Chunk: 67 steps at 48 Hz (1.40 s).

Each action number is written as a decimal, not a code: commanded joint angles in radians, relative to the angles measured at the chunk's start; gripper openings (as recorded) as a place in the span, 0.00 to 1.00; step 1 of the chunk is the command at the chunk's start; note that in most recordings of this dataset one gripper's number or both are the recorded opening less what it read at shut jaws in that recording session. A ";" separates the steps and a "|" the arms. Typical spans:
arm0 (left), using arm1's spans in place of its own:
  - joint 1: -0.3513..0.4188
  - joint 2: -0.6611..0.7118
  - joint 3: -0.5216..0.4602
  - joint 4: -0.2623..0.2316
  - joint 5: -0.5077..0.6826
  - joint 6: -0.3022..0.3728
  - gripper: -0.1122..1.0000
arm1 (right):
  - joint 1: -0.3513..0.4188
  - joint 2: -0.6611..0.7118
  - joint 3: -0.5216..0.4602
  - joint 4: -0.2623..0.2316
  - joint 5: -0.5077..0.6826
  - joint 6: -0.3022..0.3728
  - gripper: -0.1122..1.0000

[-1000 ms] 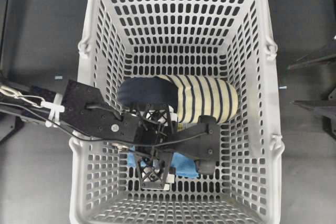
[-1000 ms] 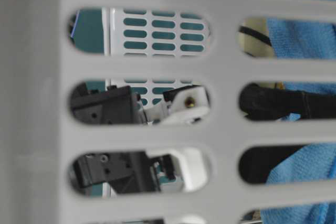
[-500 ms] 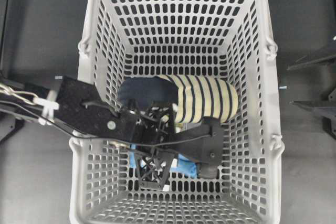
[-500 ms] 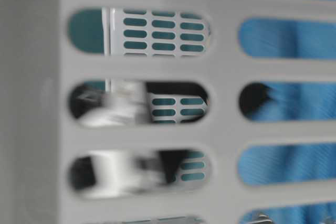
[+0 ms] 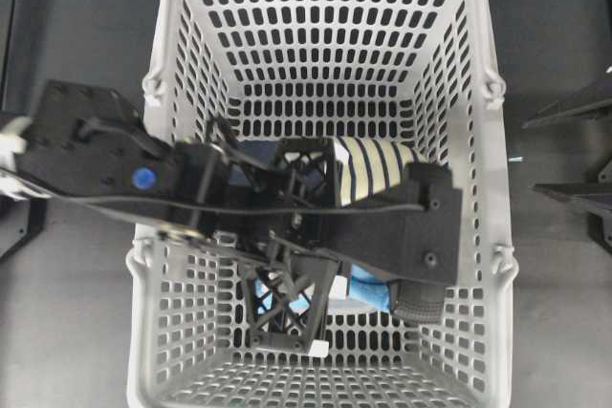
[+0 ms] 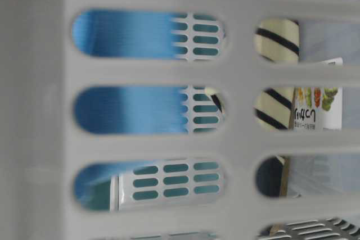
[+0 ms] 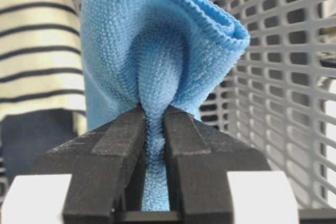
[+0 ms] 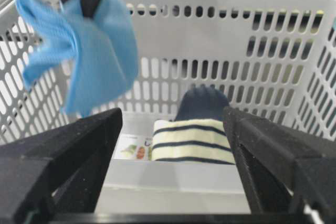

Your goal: Pick up the blue cloth from the shopping basket with the left arm.

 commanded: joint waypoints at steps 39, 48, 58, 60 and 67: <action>0.003 -0.023 -0.051 0.005 0.034 0.000 0.16 | 0.003 0.003 0.000 0.005 -0.029 0.003 0.78; 0.003 -0.021 -0.048 0.005 0.034 -0.002 0.16 | 0.003 0.003 0.000 0.005 -0.028 0.003 0.78; 0.008 -0.028 -0.020 0.005 0.034 -0.002 0.16 | 0.003 0.003 0.005 0.005 -0.029 0.003 0.78; 0.011 -0.029 -0.006 0.005 0.031 -0.002 0.16 | 0.003 0.003 0.006 0.005 -0.029 0.003 0.78; 0.021 -0.052 0.038 0.005 0.008 -0.003 0.16 | 0.003 0.003 0.009 0.005 -0.029 0.003 0.78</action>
